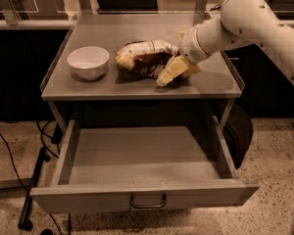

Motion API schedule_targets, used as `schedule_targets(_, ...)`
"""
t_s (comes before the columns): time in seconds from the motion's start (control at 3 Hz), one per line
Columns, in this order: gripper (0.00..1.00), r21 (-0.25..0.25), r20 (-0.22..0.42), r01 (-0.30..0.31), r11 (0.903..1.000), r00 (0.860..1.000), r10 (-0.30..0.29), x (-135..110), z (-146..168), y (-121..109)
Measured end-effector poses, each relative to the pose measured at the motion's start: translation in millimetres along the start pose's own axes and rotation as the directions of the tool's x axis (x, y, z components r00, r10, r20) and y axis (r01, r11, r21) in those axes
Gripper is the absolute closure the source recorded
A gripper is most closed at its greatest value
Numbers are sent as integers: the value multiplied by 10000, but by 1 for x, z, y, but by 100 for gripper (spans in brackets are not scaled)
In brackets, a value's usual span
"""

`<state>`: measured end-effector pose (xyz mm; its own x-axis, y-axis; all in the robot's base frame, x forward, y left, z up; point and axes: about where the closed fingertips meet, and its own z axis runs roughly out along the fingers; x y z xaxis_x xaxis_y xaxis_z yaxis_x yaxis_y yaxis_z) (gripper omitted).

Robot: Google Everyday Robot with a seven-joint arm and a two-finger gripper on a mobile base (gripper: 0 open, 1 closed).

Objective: Pick brown chip bag from top drawer and place on counter

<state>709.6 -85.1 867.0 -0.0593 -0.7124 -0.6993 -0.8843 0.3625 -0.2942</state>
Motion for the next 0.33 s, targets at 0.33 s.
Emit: schedule_targets(0.33, 0, 0, 0, 0, 10000, 10000, 0, 0, 0, 0)
